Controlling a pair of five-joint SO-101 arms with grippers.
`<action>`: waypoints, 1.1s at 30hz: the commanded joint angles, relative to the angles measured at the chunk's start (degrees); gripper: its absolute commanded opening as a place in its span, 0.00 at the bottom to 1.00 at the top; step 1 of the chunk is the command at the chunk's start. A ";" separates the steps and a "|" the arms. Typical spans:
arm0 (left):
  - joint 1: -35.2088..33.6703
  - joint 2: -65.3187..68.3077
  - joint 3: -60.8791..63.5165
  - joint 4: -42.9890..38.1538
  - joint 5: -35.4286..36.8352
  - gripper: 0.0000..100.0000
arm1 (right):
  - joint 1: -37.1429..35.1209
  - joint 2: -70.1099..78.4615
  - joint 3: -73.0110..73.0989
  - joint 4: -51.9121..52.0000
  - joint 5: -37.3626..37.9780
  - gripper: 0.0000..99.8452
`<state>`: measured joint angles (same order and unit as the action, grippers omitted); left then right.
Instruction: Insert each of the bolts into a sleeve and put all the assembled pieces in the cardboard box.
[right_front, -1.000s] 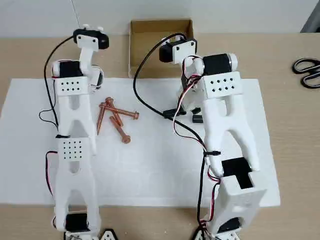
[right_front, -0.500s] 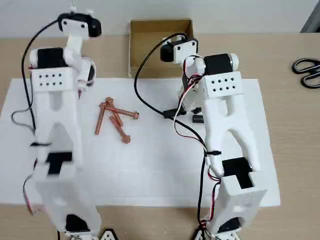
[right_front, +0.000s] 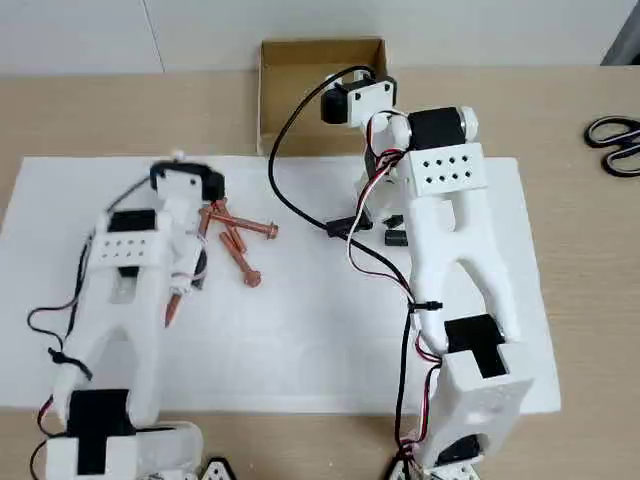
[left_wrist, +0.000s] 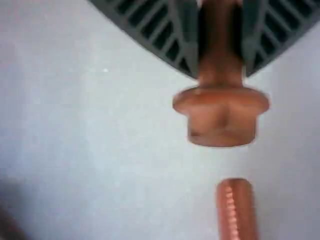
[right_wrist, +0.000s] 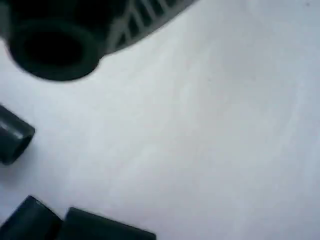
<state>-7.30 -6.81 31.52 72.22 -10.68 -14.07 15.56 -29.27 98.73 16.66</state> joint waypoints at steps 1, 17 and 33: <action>0.35 -3.25 4.70 -5.27 -0.44 0.01 | 0.13 -3.82 -0.53 0.75 -0.70 0.00; 0.09 -3.16 9.63 -9.14 -0.44 0.13 | 0.13 -3.74 -0.53 0.57 -0.70 0.00; 0.18 -3.16 15.25 -15.12 -0.35 0.04 | 0.13 -3.74 -0.53 0.57 -0.70 0.00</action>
<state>-6.86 -9.54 45.23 60.00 -10.95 -14.07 15.56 -29.27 98.73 16.66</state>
